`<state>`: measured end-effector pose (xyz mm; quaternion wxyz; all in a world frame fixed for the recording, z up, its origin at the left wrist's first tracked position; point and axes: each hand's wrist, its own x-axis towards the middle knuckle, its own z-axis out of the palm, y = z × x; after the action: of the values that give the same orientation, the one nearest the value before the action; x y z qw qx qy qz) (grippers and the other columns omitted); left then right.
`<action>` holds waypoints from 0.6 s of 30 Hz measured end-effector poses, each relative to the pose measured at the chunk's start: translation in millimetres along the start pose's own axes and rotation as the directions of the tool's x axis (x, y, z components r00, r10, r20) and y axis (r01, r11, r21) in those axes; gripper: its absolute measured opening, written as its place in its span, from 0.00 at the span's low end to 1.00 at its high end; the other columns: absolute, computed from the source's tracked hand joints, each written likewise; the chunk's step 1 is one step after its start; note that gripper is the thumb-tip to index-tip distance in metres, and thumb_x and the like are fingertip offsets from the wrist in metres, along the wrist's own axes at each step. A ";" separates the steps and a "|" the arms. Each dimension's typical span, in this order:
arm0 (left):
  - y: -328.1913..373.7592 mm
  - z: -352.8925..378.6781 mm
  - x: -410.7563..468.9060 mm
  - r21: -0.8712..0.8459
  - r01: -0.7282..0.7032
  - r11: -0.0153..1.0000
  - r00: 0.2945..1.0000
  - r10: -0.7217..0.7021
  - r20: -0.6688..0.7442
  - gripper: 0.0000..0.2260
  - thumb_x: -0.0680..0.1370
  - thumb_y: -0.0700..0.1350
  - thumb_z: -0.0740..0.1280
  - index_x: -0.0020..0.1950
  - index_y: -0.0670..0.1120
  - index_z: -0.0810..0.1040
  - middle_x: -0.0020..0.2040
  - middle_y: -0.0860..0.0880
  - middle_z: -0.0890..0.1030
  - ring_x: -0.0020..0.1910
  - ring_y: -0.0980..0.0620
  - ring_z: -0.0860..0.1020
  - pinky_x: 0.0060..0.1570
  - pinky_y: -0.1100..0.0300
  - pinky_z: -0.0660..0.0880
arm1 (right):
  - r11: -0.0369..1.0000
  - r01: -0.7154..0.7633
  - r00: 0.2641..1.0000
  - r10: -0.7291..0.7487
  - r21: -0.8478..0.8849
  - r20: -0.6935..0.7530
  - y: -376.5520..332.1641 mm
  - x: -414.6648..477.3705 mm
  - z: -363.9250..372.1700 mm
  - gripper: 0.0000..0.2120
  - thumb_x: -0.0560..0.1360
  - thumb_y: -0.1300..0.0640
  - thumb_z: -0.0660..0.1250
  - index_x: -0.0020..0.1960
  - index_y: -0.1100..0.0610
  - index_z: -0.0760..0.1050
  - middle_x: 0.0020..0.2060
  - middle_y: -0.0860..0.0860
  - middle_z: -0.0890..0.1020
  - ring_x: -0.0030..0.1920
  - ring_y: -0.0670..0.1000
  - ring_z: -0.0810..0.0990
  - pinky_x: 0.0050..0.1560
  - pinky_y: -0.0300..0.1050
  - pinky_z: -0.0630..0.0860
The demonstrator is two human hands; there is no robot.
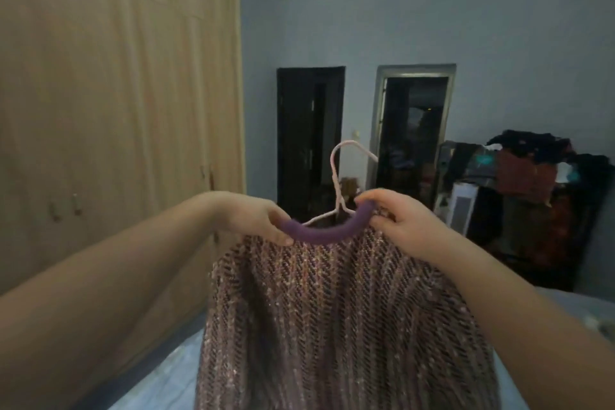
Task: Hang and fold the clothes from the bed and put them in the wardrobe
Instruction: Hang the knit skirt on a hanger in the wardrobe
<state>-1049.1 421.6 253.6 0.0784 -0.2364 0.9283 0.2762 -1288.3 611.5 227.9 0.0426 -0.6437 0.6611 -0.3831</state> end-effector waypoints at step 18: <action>-173.8 22.9 -314.5 0.059 0.492 0.868 0.428 -0.183 -0.885 0.08 0.74 0.56 0.72 0.42 0.58 0.73 0.35 0.60 0.77 0.36 0.58 0.76 0.33 0.62 0.68 | 0.964 0.265 0.961 -0.263 -0.021 0.088 -204.8 91.3 258.1 0.03 0.82 0.49 0.57 0.50 0.43 0.67 0.41 0.44 0.78 0.41 0.48 0.79 0.41 0.51 0.76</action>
<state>-689.5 430.8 238.7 -0.3006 -0.5094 0.8048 -0.0487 -994.1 439.4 201.3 0.0085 -0.7423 0.5730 -0.3472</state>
